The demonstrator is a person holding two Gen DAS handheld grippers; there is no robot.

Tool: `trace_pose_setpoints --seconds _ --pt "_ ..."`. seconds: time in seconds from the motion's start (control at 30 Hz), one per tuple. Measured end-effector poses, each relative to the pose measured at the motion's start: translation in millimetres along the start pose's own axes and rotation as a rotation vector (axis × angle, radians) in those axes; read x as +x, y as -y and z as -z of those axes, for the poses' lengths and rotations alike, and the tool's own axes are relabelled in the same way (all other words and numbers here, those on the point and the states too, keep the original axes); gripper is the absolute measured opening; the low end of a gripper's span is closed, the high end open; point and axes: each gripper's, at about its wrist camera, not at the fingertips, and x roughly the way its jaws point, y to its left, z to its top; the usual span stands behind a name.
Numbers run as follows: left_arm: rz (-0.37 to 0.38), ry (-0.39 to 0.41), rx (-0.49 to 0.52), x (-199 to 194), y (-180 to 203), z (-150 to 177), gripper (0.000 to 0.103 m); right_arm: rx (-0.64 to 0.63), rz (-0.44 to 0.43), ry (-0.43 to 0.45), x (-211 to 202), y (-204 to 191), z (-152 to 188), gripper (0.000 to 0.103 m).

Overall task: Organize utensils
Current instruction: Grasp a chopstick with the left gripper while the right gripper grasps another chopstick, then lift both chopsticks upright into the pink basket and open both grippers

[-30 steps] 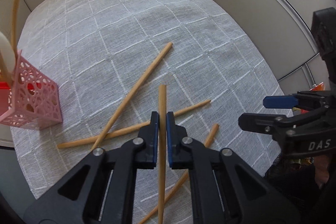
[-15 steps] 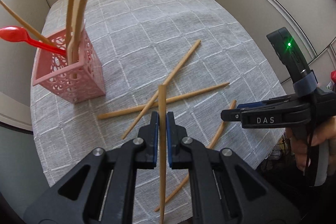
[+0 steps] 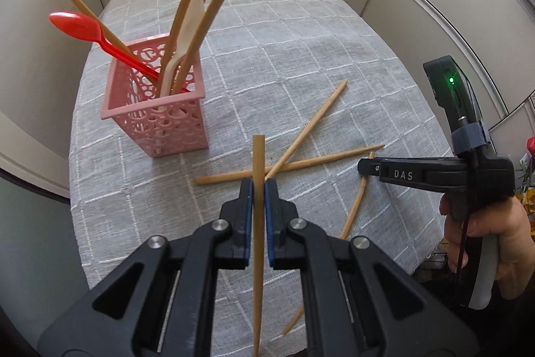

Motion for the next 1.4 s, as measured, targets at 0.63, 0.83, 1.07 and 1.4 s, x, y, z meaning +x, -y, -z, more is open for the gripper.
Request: trace_pose_setpoints --seconds 0.63,0.83,1.07,1.4 --pt "-0.034 0.162 -0.086 -42 -19 -10 0.008 -0.052 -0.221 0.201 -59 -9 -17 0.008" --pt "-0.048 0.273 -0.095 -75 -21 -11 0.008 -0.128 -0.253 0.355 -112 -16 4 0.008" --pt "-0.06 0.397 -0.107 -109 -23 -12 0.008 -0.231 -0.243 0.579 -170 -30 27 0.008" --pt "-0.088 0.641 -0.139 -161 -31 -12 0.008 -0.301 -0.282 0.777 -222 -46 40 0.008"
